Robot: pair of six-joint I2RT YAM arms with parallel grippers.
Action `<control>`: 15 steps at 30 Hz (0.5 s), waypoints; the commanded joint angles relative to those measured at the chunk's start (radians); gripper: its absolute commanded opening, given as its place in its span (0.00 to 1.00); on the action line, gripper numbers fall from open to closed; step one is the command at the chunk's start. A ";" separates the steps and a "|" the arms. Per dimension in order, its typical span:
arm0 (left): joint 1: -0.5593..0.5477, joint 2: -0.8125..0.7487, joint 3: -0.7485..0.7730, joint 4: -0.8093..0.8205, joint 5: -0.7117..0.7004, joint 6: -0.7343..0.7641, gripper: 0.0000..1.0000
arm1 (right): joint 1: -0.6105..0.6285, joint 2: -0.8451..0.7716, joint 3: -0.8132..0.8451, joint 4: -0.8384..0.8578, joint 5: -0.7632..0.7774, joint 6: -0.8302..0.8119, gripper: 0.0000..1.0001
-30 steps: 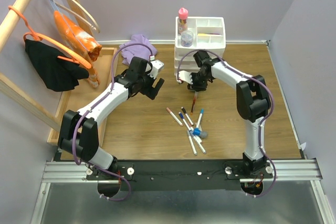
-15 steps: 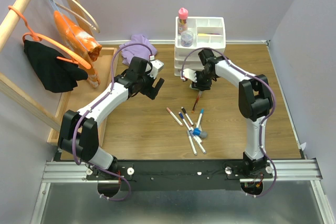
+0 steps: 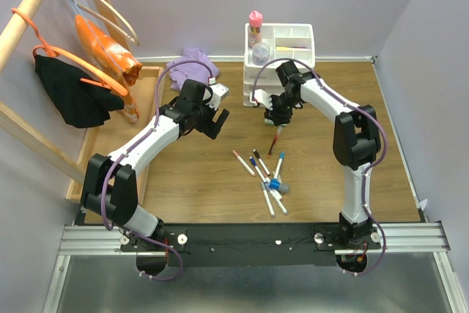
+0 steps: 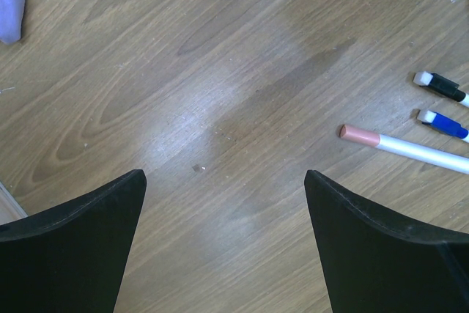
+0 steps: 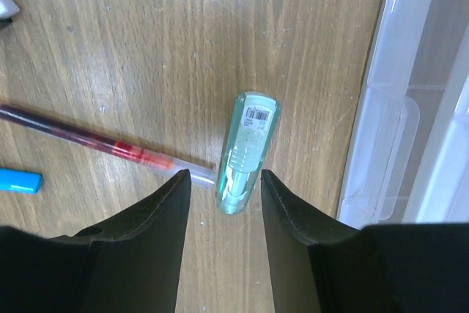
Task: Sort the stationery into containers
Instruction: Pick up the stationery from the center of the board.
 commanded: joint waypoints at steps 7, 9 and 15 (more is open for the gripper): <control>-0.006 0.000 0.019 0.004 -0.004 -0.005 0.98 | 0.016 0.057 0.000 0.095 0.043 0.089 0.51; -0.007 0.003 0.019 0.005 -0.004 -0.006 0.98 | 0.015 0.074 0.002 0.101 0.046 0.092 0.51; -0.007 0.020 0.032 0.004 -0.007 -0.008 0.98 | 0.015 0.089 -0.023 0.127 0.061 0.093 0.50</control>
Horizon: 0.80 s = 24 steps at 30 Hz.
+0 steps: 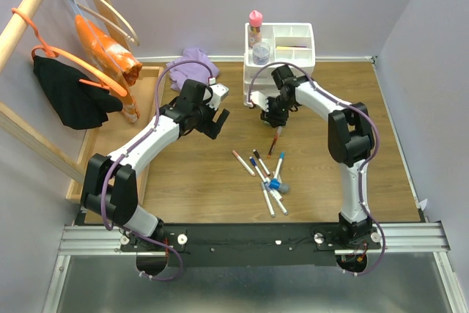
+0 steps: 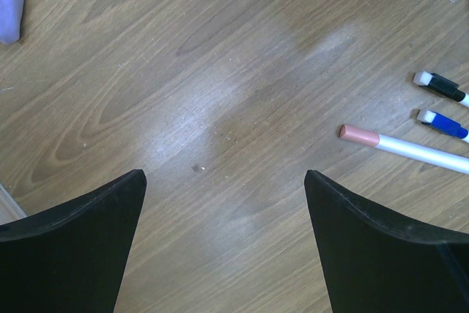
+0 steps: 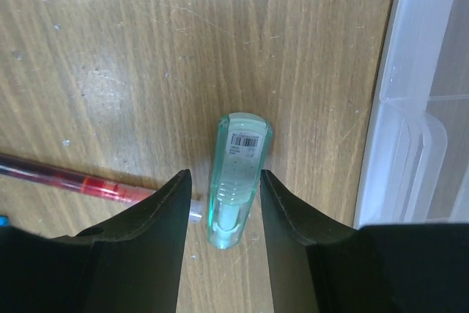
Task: Sort the stationery into containers
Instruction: Pick up the stationery from the center of the board.
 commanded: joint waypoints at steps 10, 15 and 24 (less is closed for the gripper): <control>-0.005 0.032 0.036 0.013 0.007 -0.021 0.98 | 0.023 -0.038 -0.152 0.081 0.077 -0.034 0.23; -0.002 0.017 0.041 0.010 0.020 -0.027 0.98 | 0.046 -0.180 -0.075 -0.004 -0.032 0.116 0.12; -0.002 0.006 0.061 0.013 0.030 -0.038 0.98 | 0.049 -0.326 0.242 0.011 -0.042 0.588 0.04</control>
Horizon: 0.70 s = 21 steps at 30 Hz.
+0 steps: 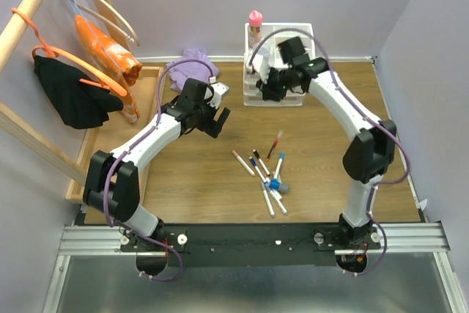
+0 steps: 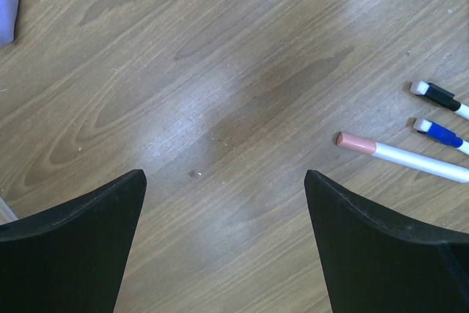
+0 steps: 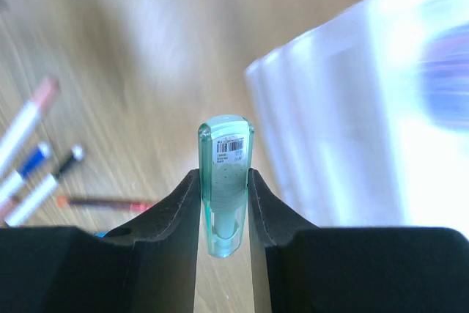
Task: Sort the stationery into containers
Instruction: Pick up the stationery from the center of the board, then place the stationery in the storage box.
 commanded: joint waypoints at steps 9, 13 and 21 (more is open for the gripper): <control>-0.005 -0.019 0.069 0.019 0.042 -0.038 0.98 | -0.016 -0.161 0.164 0.285 0.351 0.399 0.01; -0.006 -0.030 0.060 0.022 0.039 -0.041 0.98 | -0.073 -0.095 0.248 0.291 0.397 0.431 0.01; -0.011 -0.047 0.042 0.020 0.025 -0.033 0.98 | -0.182 -0.010 0.339 0.301 0.399 0.489 0.01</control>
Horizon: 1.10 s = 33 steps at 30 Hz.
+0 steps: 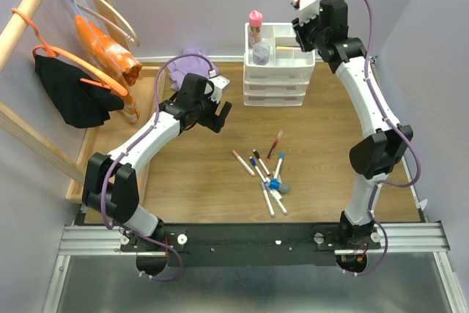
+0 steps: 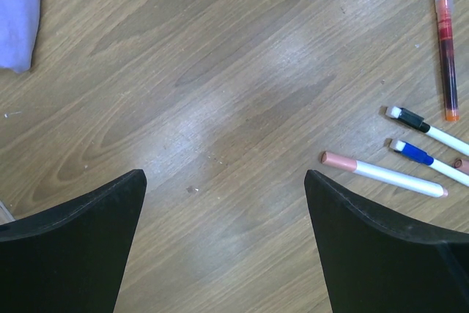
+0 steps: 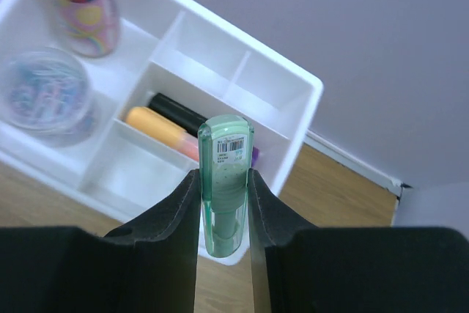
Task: Sort the stationery into containers
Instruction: Place the stationery in the storage box.
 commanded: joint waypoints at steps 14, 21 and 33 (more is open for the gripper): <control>-0.007 -0.001 0.005 0.009 0.000 -0.004 0.98 | -0.058 0.004 -0.134 0.106 0.010 0.018 0.01; -0.009 0.020 0.013 0.003 -0.003 -0.002 0.98 | -0.065 -0.006 -0.214 0.186 -0.010 0.015 0.01; -0.009 0.054 0.045 0.002 -0.001 -0.005 0.98 | -0.065 -0.041 -0.225 0.189 -0.023 0.077 0.41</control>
